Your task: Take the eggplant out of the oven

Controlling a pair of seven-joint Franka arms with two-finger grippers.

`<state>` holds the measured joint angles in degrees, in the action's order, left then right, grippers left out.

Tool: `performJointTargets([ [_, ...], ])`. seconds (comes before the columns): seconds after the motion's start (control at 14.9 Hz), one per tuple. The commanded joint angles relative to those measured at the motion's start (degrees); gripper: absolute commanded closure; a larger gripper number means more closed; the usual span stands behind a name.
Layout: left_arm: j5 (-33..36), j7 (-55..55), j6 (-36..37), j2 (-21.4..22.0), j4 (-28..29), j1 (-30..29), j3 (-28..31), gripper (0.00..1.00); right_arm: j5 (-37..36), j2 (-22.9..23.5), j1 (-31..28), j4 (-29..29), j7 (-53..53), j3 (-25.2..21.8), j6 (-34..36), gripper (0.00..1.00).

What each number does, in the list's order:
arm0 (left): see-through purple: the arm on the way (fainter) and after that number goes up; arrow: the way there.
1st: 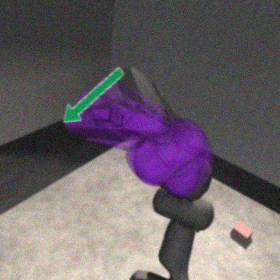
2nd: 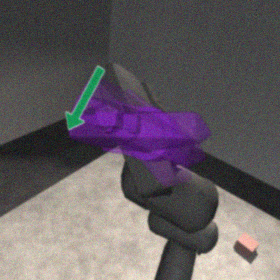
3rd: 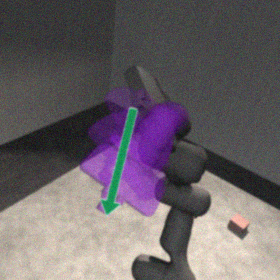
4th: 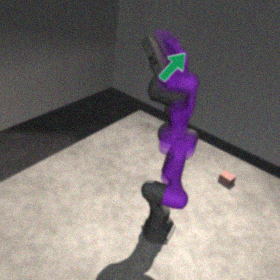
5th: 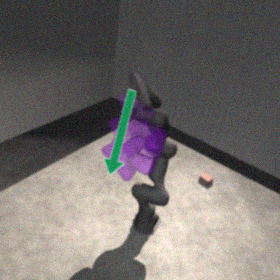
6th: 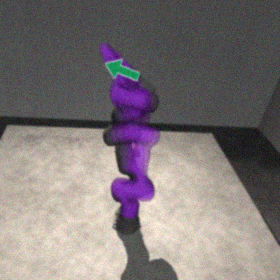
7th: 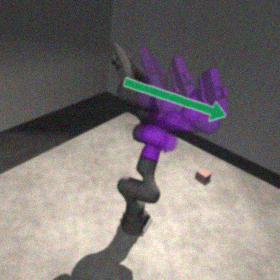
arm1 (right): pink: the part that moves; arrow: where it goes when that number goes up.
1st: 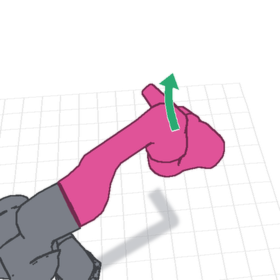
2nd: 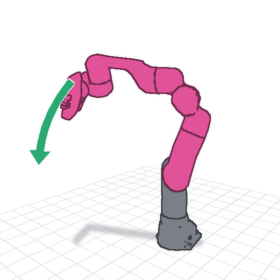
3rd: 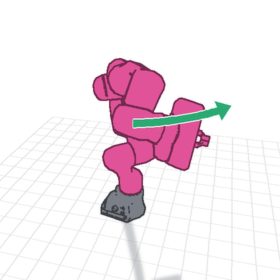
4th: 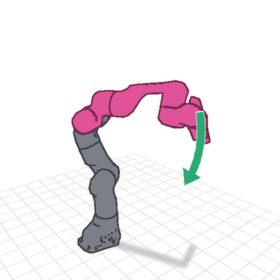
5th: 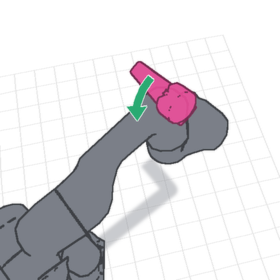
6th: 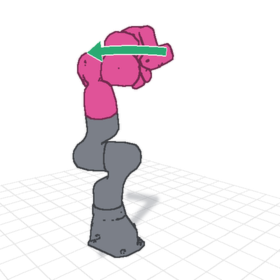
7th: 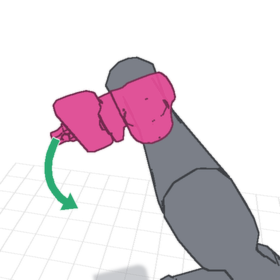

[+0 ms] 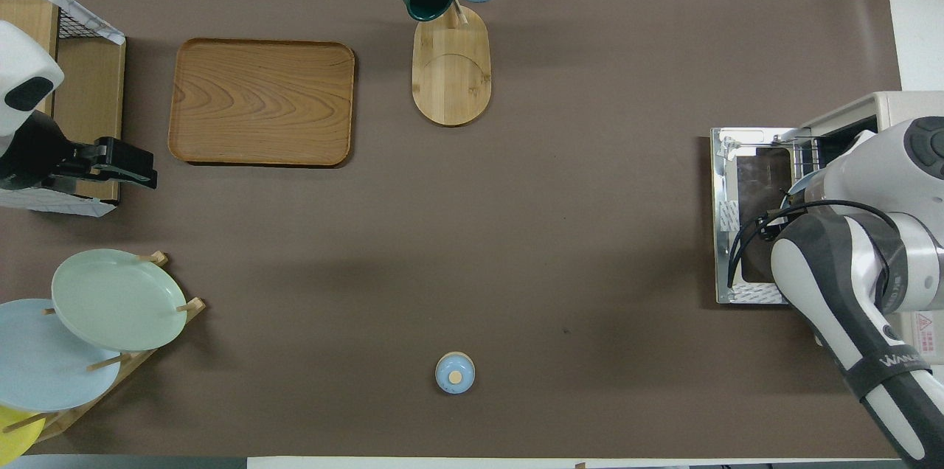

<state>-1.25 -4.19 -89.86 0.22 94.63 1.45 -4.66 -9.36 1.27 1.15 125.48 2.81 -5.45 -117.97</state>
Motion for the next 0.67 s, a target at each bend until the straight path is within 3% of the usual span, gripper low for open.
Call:
performJointTargets([
  [0.0, -0.07, 0.76, 0.83, 0.31, 0.03, -0.58, -0.26, 0.0, -1.01, -1.88, -0.72, 1.97, 2.37, 0.44, -1.03, 1.0],
  [0.4, -0.07, 0.76, 0.83, 0.31, 0.03, -0.58, -0.26, 0.0, -1.98, -1.18, 0.95, -2.06, 2.21, 0.97, 3.96, 1.0],
  [0.61, -0.07, 0.76, 0.83, 0.31, 0.11, -0.58, -0.26, 0.0, -2.24, 0.4, 7.0, -8.21, -2.86, 1.41, 10.11, 1.0],
])
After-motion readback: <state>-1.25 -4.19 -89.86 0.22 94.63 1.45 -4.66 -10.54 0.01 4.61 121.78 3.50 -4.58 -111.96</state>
